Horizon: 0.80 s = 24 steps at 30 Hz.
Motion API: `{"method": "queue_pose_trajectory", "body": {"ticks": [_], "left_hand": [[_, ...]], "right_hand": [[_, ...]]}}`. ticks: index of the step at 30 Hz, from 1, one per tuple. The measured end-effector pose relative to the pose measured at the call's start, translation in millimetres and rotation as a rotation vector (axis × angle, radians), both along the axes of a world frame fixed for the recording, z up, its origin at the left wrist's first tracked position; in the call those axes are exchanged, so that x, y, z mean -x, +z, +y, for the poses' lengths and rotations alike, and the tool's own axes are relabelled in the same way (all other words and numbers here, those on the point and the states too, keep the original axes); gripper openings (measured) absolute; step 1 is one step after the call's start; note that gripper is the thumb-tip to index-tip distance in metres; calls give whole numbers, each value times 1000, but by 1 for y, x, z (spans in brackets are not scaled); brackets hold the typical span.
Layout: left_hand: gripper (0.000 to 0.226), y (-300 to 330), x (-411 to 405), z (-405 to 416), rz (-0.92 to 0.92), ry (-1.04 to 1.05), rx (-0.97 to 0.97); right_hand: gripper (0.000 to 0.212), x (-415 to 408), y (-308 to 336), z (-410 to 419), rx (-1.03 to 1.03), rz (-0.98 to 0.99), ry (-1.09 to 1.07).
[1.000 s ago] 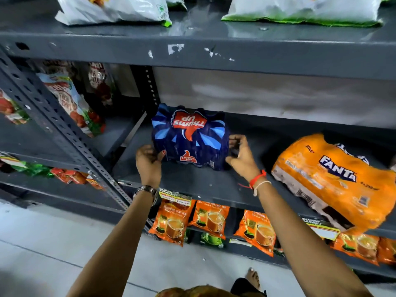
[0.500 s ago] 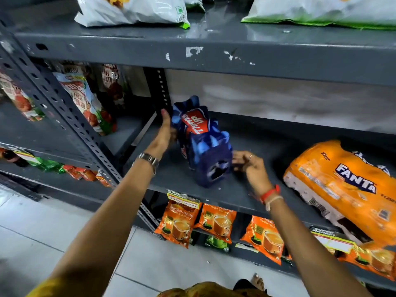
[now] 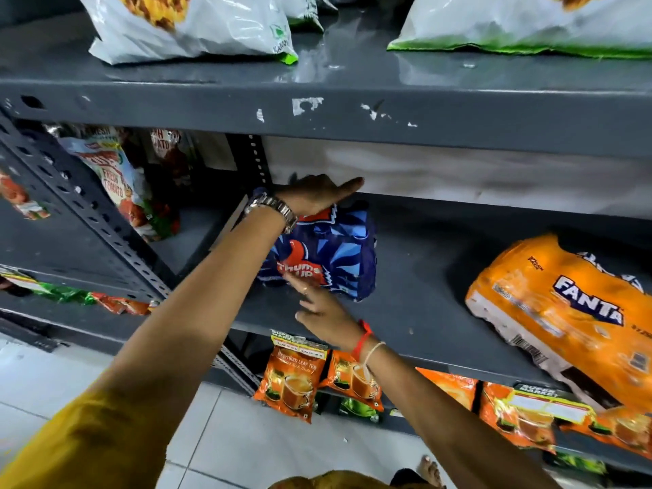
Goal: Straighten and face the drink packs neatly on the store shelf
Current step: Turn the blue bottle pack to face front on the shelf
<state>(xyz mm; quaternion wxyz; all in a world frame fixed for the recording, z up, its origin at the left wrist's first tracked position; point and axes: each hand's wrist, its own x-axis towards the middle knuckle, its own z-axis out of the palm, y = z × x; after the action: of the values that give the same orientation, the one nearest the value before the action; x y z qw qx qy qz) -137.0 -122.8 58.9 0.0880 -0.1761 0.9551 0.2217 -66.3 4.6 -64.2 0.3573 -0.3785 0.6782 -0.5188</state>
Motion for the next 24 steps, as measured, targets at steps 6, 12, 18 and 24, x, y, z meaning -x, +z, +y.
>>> {"method": "queue_pose_trajectory", "body": {"ticks": [6,12,18,24], "left_hand": [[32,-32,-62,-45,1057,426,-403],[51,-105,-96,-45,835,806,-1194],[61,-133,-111,-32,739,750,-1133],[67,-144,-137,-17,752,719,-1080]], "right_hand": [[27,20,-2,43,390,329,-940],[11,60,-5,33,288,-87,-829],[19,47,-9,40,157,-56,-770],[32,23,-10,61,174,16,-822]]}}
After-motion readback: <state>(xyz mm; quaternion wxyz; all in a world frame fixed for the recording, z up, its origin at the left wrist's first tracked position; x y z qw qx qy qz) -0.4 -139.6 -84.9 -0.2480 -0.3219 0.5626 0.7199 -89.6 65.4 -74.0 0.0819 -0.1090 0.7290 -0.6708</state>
